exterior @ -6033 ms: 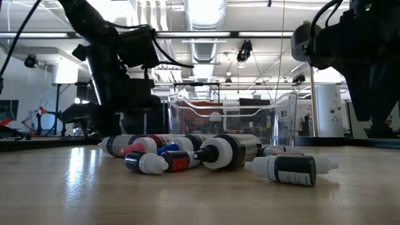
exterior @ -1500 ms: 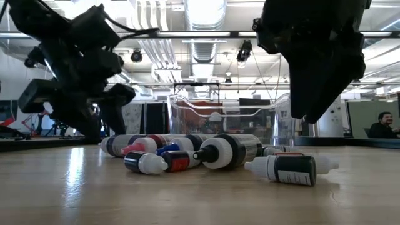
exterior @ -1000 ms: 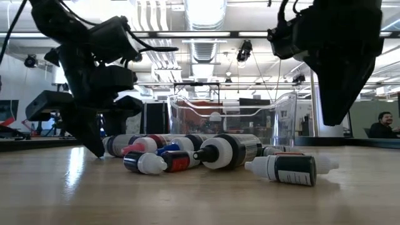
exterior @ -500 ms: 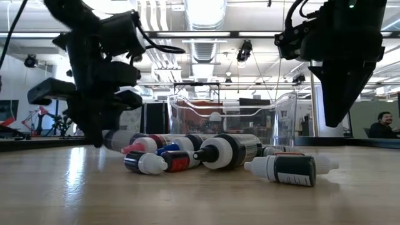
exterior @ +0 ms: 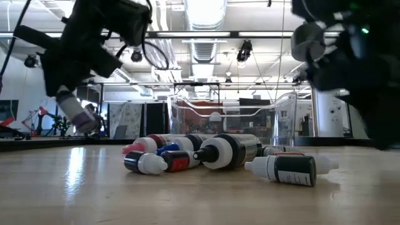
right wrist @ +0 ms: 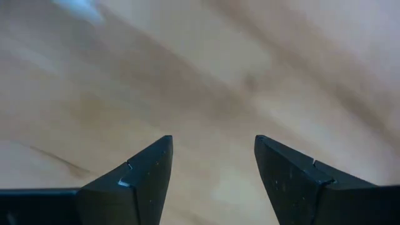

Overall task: Pick & Place food coloring
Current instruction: Put the large purple food coloring bottle into the transparent bin

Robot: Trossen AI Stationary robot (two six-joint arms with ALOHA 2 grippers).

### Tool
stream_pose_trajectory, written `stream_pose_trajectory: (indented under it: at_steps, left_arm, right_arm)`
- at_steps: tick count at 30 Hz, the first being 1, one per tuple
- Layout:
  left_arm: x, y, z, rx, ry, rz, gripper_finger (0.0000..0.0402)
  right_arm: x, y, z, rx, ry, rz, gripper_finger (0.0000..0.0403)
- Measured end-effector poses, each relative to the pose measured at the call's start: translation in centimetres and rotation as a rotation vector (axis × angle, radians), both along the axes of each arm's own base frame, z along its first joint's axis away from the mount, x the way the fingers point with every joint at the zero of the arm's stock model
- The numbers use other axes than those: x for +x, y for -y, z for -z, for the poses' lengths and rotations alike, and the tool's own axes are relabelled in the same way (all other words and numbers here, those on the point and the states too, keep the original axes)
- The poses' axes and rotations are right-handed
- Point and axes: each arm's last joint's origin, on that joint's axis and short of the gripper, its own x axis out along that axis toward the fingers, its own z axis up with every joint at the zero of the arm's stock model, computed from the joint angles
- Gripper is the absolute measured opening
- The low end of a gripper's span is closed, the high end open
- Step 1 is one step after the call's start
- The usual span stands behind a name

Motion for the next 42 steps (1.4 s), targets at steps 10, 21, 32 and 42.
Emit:
stream_pose_trajectory:
  at_steps: [10,21,32,42]
  left_arm:
    - [0.8,0.4,4.9,0.072,-0.292,-0.188,0.0087]
    - [1.9,1.9,6.4,-0.032,-0.370,-0.232,0.0087]
    - [3.9,2.2,3.0,-0.053,-0.197,-0.251,0.0088]
    - [3.5,3.0,4.0,-0.236,-0.301,-0.454,0.0088]
  right_arm:
    - [-2.8,-0.6,1.5,0.071,-0.139,-0.007,0.0219]
    - [-6.1,0.0,-1.6,-0.070,0.055,0.044,0.0219]
    - [-7.8,1.3,-2.3,-0.128,0.132,0.063,0.0219]
    - [-7.7,1.3,-2.2,-0.147,0.151,0.063,0.0219]
